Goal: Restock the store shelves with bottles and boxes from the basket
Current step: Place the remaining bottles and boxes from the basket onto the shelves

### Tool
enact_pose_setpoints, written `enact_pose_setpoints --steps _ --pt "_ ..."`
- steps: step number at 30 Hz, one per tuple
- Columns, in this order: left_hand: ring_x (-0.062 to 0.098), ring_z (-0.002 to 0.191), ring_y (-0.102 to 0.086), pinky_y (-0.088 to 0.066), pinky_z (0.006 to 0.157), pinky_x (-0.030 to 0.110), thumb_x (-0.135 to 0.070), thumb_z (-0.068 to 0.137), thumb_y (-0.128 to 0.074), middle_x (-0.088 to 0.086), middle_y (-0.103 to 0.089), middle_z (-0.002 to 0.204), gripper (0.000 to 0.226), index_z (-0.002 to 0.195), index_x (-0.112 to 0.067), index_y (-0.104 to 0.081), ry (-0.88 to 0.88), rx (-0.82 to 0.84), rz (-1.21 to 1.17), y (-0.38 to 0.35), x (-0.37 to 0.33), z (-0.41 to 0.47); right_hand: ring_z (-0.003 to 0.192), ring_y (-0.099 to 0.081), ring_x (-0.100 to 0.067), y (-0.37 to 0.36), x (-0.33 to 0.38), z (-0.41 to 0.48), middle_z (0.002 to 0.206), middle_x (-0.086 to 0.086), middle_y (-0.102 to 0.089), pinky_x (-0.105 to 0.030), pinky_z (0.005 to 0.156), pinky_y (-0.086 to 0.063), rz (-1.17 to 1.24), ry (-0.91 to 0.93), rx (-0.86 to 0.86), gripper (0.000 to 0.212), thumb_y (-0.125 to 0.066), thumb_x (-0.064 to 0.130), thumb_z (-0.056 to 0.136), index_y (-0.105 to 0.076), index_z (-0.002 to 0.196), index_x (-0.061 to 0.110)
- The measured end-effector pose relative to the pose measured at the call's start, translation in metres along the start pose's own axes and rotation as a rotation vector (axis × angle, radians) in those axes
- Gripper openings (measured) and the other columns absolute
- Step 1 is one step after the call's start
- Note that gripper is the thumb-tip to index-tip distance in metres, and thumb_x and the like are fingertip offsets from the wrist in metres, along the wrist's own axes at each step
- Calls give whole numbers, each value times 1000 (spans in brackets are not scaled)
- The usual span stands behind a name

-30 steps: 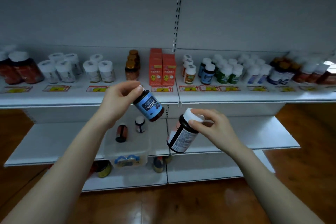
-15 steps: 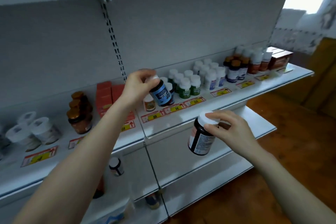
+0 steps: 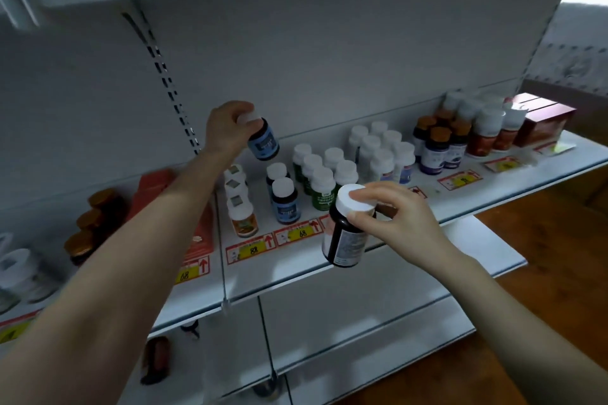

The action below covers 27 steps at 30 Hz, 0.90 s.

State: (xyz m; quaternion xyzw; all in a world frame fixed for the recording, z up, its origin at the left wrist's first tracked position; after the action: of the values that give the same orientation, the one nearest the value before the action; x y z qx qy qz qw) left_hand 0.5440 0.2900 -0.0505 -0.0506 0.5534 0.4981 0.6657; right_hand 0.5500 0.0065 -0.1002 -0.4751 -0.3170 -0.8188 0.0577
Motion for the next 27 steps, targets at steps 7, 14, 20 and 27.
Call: enact_pose_setpoints --steps 7,14,20,27 --pt "24 119 -51 -40 102 31 -8 85 -65 13 -54 130 39 122 -2 -57 33 104 58 -21 30 22 105 -53 -10 -7 -16 5 100 13 -52 -33 97 -45 -31 -37 18 28 -75 12 74 -71 101 9" --pt "25 117 -52 -42 97 26 -7 83 -66 13 -56 128 39 121 -3 -58 25 182 87 -41 52 45 104 -56 -11 -13 -22 8 102 21 -51 -33 95 -47 -20 -52 3 24 -75 12 73 -72 98 12" --pt "27 114 -54 -42 90 25 -4 82 -67 15 -58 125 38 119 -2 -60 91 295 88 -57 72 54 106 -55 -12 -18 -28 14 105 9 -56 -33 96 -46 -39 -84 31 24 -75 16 74 -71 98 17" --pt "29 111 -55 -44 92 31 -1 81 -65 16 -60 120 33 114 0 -62 142 397 134 -72 88 51 109 -53 -10 -25 -34 16 109 5 -57 -35 97 -44 -30 -116 60 22 -74 17 75 -71 97 20"
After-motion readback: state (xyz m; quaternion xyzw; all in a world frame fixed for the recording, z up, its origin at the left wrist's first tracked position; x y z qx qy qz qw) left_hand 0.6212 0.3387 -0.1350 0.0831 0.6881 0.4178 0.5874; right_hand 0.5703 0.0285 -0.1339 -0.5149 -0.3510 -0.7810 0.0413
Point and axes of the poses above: each hand's wrist, its own z-axis towards the middle knuckle, its own y-axis out of the back of the hand, x = y × z, the point moved 4 cm from there along z, towards the middle knuckle
